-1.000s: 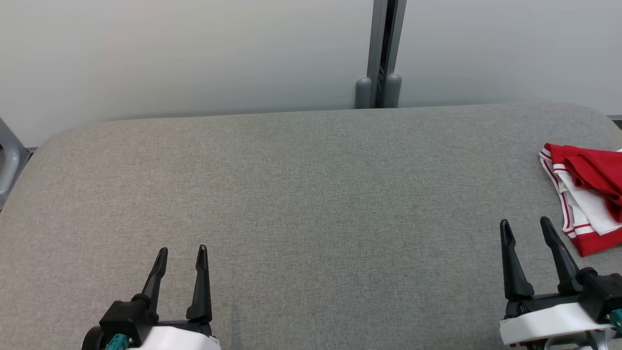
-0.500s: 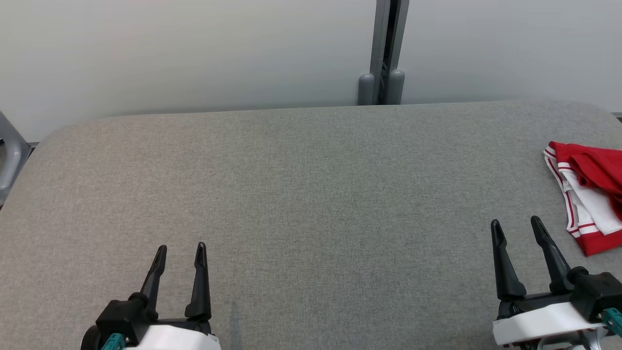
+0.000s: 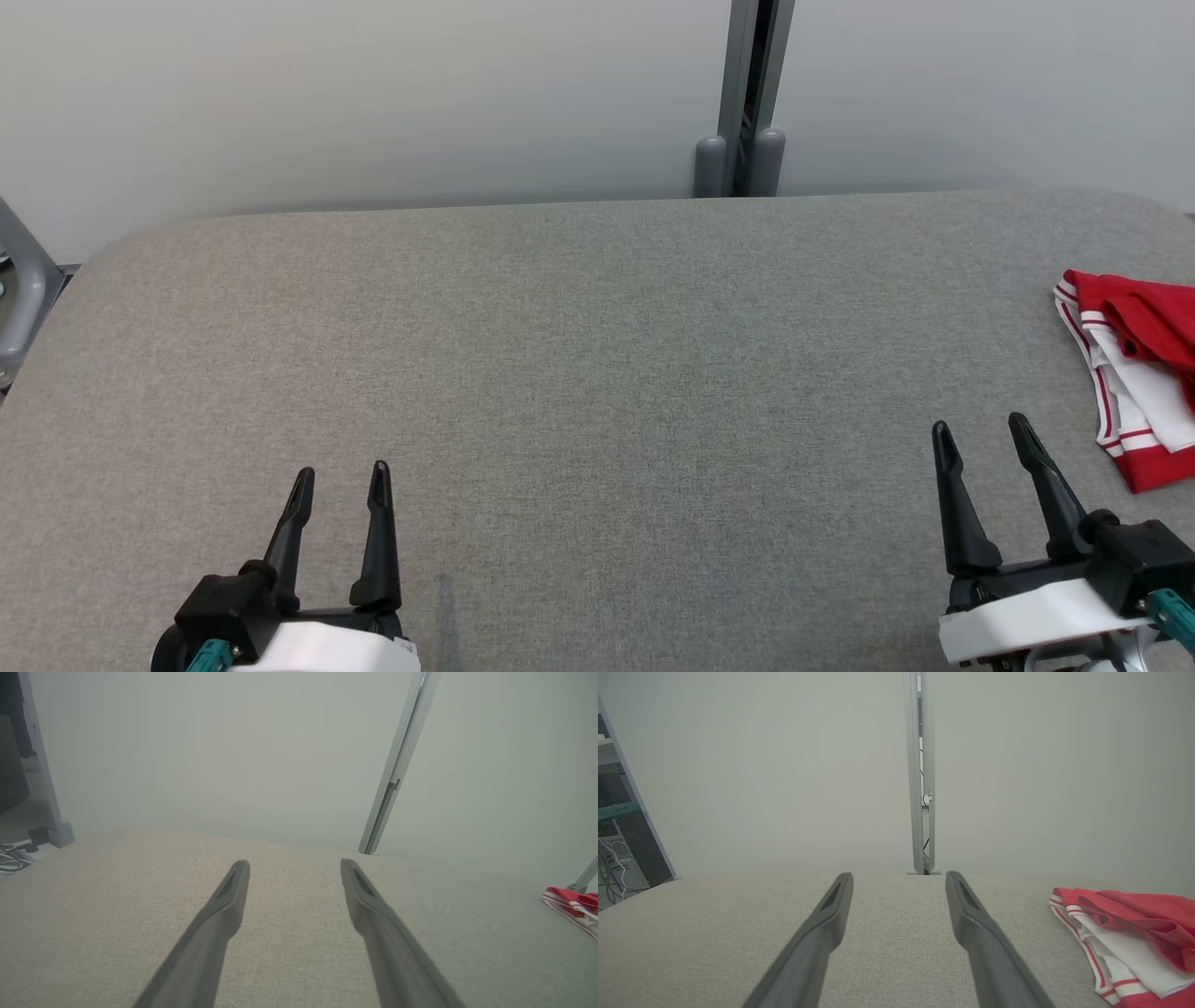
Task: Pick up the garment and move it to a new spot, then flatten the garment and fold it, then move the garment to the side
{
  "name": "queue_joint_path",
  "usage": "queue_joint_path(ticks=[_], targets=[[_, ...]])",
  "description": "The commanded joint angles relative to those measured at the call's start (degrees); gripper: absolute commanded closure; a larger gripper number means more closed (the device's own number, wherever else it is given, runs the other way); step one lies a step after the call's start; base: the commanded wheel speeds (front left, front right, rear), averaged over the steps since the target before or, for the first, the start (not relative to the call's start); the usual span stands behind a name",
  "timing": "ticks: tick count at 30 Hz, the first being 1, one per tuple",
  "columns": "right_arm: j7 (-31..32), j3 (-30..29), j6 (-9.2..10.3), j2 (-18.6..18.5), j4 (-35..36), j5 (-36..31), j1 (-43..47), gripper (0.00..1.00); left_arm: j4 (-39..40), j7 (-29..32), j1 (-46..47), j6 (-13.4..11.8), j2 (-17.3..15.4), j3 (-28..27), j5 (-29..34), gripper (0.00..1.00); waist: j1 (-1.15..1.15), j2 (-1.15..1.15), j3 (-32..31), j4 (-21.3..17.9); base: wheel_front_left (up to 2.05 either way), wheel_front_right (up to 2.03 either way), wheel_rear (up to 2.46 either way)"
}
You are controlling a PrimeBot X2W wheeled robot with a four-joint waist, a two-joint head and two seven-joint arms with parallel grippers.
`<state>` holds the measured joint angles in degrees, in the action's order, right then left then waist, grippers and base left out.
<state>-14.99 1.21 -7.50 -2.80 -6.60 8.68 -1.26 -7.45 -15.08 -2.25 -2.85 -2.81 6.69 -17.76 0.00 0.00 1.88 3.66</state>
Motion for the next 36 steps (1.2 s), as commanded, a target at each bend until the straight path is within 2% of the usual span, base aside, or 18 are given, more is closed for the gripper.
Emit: queue_joint_path(ticks=[1, 29, 30, 36], targets=[[-0.28, 0.01, 0.03, -0.28, -0.10, 0.23, -0.39, 0.00, 0.25, -0.04, -0.22, -0.10, -0.25, -0.22, -0.29, 0.00, 0.00, 0.00, 0.00, 0.01, 0.00, 0.00, 0.00], [-0.28, 0.04, 0.03, -0.28, -0.41, 0.59, -0.56, 0.00, -1.24, -0.04, 0.33, 1.46, -0.25, -0.77, -4.69, 0.00, 0.00, 0.00, 0.51, 0.25, 0.00, 0.00, 0.00], [0.00, 0.05, 0.00, 0.00, -0.32, 0.44, -0.09, 1.00, -1.29, 0.01, -0.17, 1.32, 0.01, -0.46, -4.48, 1.00, 0.00, 0.00, 0.52, 0.25, 0.00, 0.00, 0.00], [0.81, -0.30, 0.00, 0.61, -3.01, 1.80, 1.55, 1.00, -3.95, 0.25, -1.34, 1.38, 0.40, 0.00, -5.72, 1.00, 0.00, 0.00, 0.49, 0.20, 0.00, 0.00, 0.00]])
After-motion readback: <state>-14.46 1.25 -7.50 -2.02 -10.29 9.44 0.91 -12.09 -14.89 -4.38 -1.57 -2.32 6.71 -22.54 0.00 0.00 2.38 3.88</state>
